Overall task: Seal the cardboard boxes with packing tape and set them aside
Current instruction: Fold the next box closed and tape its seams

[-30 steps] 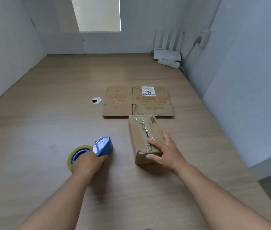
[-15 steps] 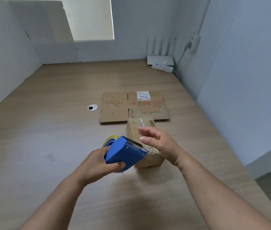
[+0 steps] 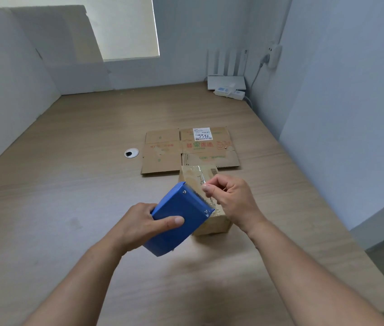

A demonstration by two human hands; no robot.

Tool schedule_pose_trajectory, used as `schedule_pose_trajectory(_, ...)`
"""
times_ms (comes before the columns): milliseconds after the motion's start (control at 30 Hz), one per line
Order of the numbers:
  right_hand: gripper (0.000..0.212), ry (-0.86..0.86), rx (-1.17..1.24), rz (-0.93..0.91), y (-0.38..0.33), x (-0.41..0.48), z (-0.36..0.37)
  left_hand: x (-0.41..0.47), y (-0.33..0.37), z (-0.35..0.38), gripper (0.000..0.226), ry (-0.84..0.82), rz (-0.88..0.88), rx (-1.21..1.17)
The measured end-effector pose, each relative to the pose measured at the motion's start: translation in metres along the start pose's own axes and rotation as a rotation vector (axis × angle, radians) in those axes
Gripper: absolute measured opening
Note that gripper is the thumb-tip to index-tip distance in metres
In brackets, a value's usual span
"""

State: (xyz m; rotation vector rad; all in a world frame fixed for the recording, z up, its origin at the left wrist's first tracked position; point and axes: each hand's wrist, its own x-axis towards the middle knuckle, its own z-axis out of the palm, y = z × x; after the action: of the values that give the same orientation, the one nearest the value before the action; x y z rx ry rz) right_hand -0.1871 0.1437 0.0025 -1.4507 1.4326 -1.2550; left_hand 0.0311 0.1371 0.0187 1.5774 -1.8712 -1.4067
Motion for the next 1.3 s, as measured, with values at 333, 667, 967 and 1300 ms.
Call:
schedule_pose_trajectory(333, 0.031, 0.325, -0.025, 0.306, 0.056, -0.019, -0.056, -0.016, 0.002, -0.072, 0.103, -0.099, -0.234, 0.248)
schedule_pose_trajectory(667, 0.032, 0.316, -0.047, 0.457, 0.082, -0.029, -0.044, 0.018, -0.009, -0.043, 0.086, 0.02, -0.381, 0.553)
schedule_pose_trajectory(967, 0.031, 0.297, -0.03, 0.574, 0.098, -0.024, -0.033, 0.04, -0.006, -0.017, 0.067, 0.086, -0.383, 0.893)
schedule_pose_trajectory(1300, 0.021, 0.157, -0.117, 0.796, 0.102, -0.017, -0.025, 0.056, -0.003, 0.012, 0.057, 0.037, -0.428, 0.98)
